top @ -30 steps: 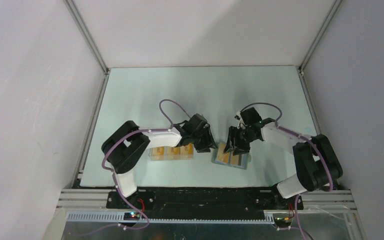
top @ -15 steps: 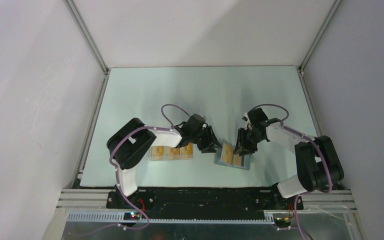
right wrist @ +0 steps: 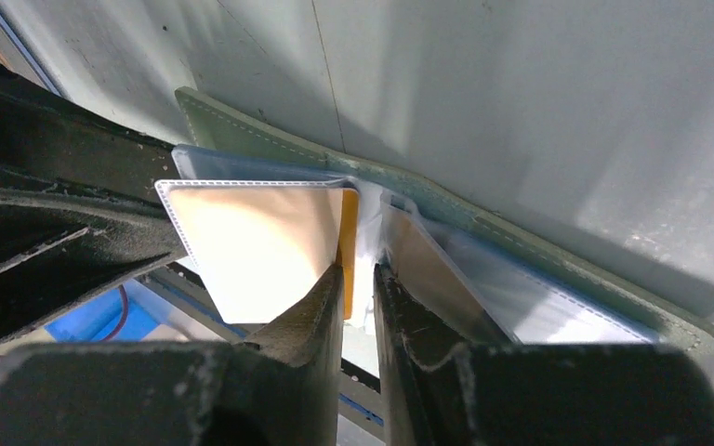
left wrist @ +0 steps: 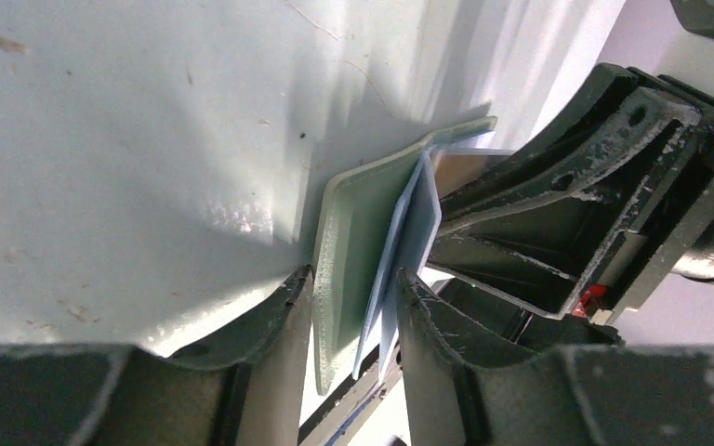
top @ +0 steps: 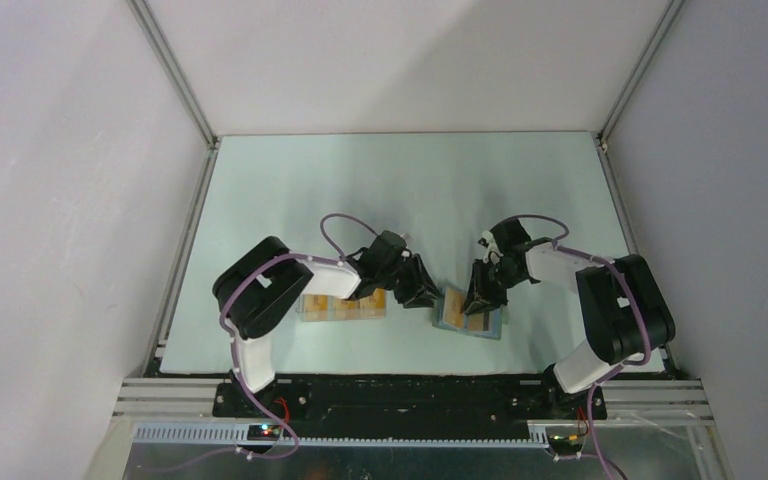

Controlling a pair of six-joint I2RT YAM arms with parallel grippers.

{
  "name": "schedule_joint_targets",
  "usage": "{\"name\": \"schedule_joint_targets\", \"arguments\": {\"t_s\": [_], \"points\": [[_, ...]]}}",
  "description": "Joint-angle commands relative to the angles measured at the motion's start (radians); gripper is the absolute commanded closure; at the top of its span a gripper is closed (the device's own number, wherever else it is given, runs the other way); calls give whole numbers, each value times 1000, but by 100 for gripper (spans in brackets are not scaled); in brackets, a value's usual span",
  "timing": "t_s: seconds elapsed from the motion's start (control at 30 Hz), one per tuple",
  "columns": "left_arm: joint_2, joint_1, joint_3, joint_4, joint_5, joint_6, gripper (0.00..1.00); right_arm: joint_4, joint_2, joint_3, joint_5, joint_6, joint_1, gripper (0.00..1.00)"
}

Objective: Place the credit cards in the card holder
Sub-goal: Insert the credit card into the card holder.

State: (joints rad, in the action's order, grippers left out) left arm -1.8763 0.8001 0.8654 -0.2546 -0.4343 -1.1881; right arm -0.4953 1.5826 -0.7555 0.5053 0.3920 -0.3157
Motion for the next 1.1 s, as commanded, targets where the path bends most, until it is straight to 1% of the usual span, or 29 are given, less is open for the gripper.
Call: {"name": "schedule_joint_targets", "arguments": {"t_s": [0.0,0.17,0.3,0.5,0.6,0.63,0.8,0.9,1.0,1.07], "points": [[83,34,12,-83,-78,-31,59,42,51,15,-27,1,-15,78],[138,59,9,-105,-77,-49,56,50,71,-19,-9,18,-43,78],[182,91,8,-128,-62,-80,54,62,91,-69,25,48,-90,78],[256,105,-38,-130,8,-98,50,82,107,-147,69,102,-166,77],[228,103,-54,-129,5,-97,49,62,100,-154,44,104,-170,75],[219,103,-58,-129,2,-94,49,50,94,-154,16,93,-170,74],[164,103,-46,-131,-9,-66,49,-15,61,-152,-39,61,-169,71],[199,87,-65,-130,28,-51,49,-32,25,-152,-48,57,-166,69],[276,46,-140,-116,77,-31,48,-59,-23,-153,-53,46,-152,67],[315,23,-170,-42,132,8,47,-88,-52,-152,-67,21,-140,66]]}}
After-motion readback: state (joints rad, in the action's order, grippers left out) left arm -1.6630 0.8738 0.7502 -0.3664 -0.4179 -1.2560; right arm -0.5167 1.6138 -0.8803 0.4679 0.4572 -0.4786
